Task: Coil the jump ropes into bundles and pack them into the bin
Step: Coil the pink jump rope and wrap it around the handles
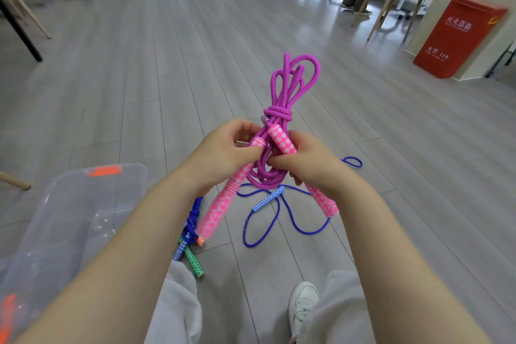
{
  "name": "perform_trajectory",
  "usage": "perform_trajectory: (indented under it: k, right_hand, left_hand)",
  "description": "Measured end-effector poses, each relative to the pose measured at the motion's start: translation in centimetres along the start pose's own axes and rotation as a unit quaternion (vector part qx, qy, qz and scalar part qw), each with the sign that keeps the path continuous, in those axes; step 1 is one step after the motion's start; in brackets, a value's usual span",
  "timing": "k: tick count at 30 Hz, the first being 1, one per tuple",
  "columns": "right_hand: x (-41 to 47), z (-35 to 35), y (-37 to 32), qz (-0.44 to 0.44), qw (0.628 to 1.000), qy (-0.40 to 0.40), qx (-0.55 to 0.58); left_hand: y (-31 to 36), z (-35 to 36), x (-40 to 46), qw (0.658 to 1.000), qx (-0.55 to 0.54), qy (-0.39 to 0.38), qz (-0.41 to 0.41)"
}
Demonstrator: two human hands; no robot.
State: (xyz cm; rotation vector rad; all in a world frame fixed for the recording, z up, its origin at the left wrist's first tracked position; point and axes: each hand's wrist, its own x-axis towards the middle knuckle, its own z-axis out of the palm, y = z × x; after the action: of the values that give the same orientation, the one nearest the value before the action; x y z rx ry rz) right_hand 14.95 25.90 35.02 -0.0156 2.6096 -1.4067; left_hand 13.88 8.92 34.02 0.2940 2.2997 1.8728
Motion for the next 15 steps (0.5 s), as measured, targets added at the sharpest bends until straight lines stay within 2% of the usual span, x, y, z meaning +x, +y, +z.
perform_trajectory:
  k: [5,7,10,15]
  right_hand:
    - [0.27,0.21,0.16,0.010,1.000,0.009,-0.025]
    - [0.31,0.03,0.22,0.011,0.999,0.003,-0.030]
    - [0.33,-0.16,0.30,0.001,0.998,0.002,-0.056]
    - [-0.21,-0.53,0.18,0.012,1.000,-0.014,-0.004]
  left_hand:
    - [0.06,0.41,-0.20,0.981,0.188,0.033,0.035]
    - [0.01,0.54,-0.16,0.985,0.169,0.019,0.028]
    - [0.07,0.45,-0.16,0.997,0.077,-0.003,-0.007]
    - [0.15,0.38,-0.19,0.999,-0.006,-0.038,-0.015]
